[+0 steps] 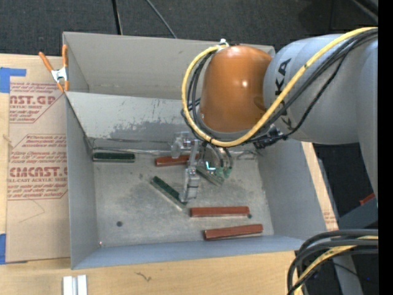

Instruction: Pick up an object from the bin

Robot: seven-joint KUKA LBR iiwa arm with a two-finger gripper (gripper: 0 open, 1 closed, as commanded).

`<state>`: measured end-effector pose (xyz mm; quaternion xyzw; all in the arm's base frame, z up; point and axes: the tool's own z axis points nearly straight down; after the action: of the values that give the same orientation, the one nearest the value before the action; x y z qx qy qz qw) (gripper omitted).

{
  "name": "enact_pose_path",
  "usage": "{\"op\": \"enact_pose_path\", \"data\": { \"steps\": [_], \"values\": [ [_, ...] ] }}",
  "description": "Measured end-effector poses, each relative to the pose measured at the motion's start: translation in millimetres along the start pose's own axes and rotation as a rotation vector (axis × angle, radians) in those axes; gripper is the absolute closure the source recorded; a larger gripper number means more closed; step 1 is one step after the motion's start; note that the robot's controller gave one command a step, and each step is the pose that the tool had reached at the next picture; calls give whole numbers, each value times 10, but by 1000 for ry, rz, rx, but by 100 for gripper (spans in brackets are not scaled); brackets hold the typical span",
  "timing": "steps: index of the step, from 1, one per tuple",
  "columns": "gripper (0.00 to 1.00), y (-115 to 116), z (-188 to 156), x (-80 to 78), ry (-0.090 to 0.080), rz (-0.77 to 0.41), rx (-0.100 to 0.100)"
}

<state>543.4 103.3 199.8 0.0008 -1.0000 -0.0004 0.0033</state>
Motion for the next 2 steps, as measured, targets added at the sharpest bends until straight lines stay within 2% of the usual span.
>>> {"op": "enact_pose_path", "data": {
  "steps": [1, 2],
  "values": [
    [0, -8, 1335, -26, -2, 311, 0],
    [0, 142, 998, 281, -6, 418, -2]
  ]
}}
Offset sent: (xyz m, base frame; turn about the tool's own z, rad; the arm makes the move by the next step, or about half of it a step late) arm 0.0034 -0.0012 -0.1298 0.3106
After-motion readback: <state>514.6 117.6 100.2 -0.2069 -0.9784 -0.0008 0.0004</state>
